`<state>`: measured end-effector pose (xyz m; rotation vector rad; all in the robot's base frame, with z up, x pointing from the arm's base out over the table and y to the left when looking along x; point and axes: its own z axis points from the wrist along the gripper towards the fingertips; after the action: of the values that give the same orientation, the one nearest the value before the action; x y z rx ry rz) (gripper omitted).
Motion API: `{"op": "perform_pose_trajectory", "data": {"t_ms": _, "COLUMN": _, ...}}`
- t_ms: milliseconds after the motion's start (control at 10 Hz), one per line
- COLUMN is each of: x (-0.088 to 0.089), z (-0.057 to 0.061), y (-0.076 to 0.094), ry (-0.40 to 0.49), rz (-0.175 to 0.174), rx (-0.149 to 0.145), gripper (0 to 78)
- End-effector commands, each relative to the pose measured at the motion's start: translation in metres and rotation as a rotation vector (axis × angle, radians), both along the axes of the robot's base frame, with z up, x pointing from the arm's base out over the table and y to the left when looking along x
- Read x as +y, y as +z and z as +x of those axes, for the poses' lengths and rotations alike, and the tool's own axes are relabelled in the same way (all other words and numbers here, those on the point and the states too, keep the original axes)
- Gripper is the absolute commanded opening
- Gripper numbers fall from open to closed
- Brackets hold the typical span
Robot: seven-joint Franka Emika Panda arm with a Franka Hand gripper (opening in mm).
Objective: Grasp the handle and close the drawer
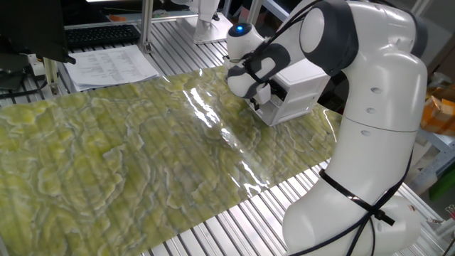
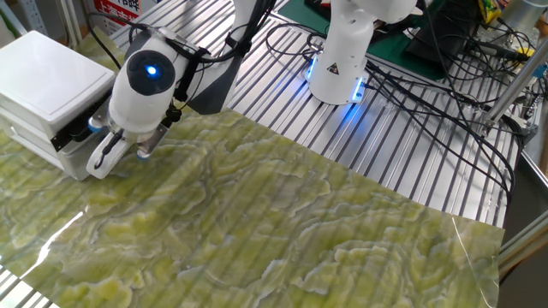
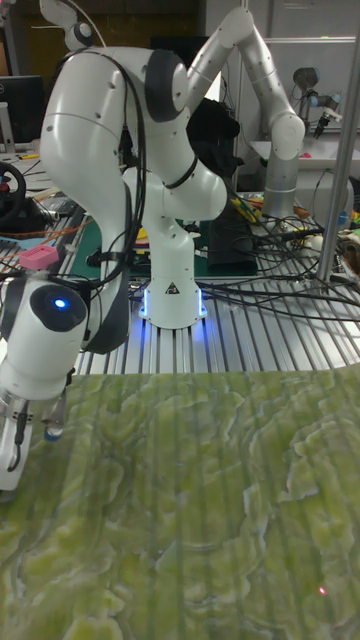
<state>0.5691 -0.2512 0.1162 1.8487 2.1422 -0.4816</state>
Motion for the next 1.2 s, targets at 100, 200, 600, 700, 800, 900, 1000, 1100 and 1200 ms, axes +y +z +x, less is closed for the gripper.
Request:
{"op": "perform_pose_trajectory", "data": {"t_ms": 100, "x": 0.035, "z": 0.01, "y": 0.014, "ry": -0.086, "rz": -0.01, "rx": 0.077, "gripper": 77.4}}
{"op": "perform_pose_trajectory", "data": {"t_ms": 200, "x": 0.037, "z": 0.01, "y": 0.015, "ry": -0.092, "rz": -0.01, "rx": 0.084, "gripper": 77.4}}
{"op": "perform_pose_trajectory", "data": {"t_ms": 600, "x": 0.036, "z": 0.01, "y": 0.015, "ry": -0.108, "rz": -0.027, "rx": 0.09, "gripper": 77.4}}
{"op": "perform_pose_trajectory", "data": {"t_ms": 700, "x": 0.031, "z": 0.011, "y": 0.014, "ry": -0.103, "rz": -0.034, "rx": 0.093, "gripper": 77.4}}
{"op": "perform_pose_trajectory", "data": {"t_ms": 800, "x": 0.027, "z": 0.013, "y": 0.016, "ry": -0.094, "rz": -0.032, "rx": 0.097, "gripper": 77.4}}
{"op": "perform_pose_trajectory", "data": {"t_ms": 900, "x": 0.026, "z": 0.014, "y": 0.016, "ry": -0.093, "rz": -0.031, "rx": 0.097, "gripper": 77.4}}
{"op": "perform_pose_trajectory", "data": {"t_ms": 1000, "x": 0.015, "z": 0.019, "y": 0.018, "ry": -0.077, "rz": -0.023, "rx": 0.104, "gripper": 77.4}}
{"op": "perform_pose_trajectory", "data": {"t_ms": 1100, "x": 0.012, "z": 0.019, "y": 0.018, "ry": -0.073, "rz": -0.025, "rx": 0.105, "gripper": 77.4}}
{"op": "perform_pose_trajectory", "data": {"t_ms": 1200, "x": 0.004, "z": 0.017, "y": 0.016, "ry": -0.061, "rz": -0.022, "rx": 0.105, "gripper": 77.4}}
